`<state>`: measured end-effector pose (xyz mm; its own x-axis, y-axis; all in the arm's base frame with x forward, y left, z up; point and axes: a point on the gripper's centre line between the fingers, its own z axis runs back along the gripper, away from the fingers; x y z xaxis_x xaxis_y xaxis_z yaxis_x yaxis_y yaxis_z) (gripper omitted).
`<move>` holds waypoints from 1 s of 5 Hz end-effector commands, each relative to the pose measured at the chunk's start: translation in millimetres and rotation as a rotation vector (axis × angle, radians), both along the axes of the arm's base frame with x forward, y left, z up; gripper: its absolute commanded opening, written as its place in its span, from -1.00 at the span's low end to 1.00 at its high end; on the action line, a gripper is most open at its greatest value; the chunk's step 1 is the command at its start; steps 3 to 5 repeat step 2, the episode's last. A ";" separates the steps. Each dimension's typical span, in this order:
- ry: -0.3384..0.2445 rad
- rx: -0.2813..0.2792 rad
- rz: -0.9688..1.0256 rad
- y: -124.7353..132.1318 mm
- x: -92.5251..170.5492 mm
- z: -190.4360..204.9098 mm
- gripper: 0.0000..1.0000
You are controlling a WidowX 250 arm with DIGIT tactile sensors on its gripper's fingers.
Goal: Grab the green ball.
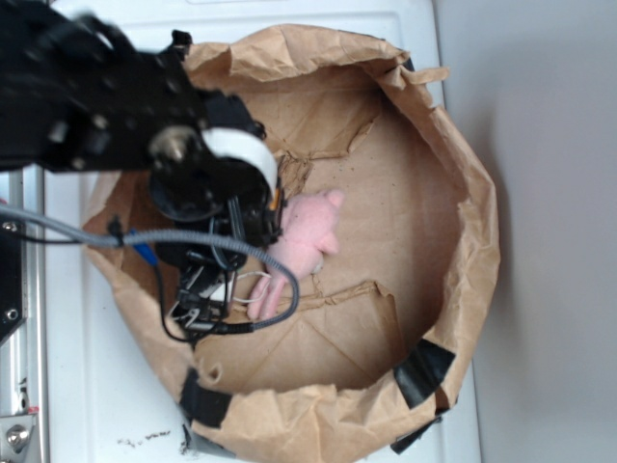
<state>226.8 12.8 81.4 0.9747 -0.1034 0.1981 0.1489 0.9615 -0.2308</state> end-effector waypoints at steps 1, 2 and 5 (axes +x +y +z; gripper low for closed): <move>-0.077 -0.014 0.194 8.7 40.4 55.2 -1.00; -0.068 -0.019 0.224 4.9 50.5 59.9 -1.00; -0.068 -0.019 0.224 4.9 50.5 59.9 -1.00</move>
